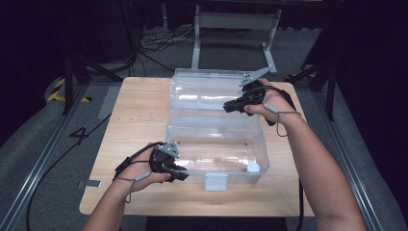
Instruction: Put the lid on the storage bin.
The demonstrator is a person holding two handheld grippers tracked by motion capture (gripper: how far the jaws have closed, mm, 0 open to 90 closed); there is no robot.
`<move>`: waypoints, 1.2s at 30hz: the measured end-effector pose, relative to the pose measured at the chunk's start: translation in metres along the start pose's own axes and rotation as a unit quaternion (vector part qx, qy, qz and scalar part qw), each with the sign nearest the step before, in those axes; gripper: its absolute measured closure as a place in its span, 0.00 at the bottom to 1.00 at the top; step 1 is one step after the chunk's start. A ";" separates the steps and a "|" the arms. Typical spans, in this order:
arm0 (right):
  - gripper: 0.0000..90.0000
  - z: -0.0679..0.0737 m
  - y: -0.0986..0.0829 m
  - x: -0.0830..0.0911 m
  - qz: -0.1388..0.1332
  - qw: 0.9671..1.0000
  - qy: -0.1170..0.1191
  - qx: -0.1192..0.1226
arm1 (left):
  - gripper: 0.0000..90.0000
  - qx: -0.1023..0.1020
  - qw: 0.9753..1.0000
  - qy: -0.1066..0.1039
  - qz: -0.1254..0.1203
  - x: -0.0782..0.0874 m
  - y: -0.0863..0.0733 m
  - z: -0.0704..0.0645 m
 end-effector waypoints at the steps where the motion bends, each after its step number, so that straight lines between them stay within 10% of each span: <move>1: 0.91 0.001 0.000 0.000 0.000 1.000 -0.001 0.001 | 0.82 0.002 1.000 0.003 -0.001 0.000 0.000 0.000; 36: 0.93 0.034 -0.004 0.023 -0.003 0.999 0.001 0.039 | 0.82 0.008 1.000 0.003 -0.001 0.000 0.000 0.000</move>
Point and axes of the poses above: each handheld gripper's, and its own axes: x roughly backward along the jaws, y roughly out of its top, z roughly to its left, the point moved 3 cm from there along -x, roughly forward along the jaws, and after that the axes turned 10 degrees about -y, right-handed, at the moved point
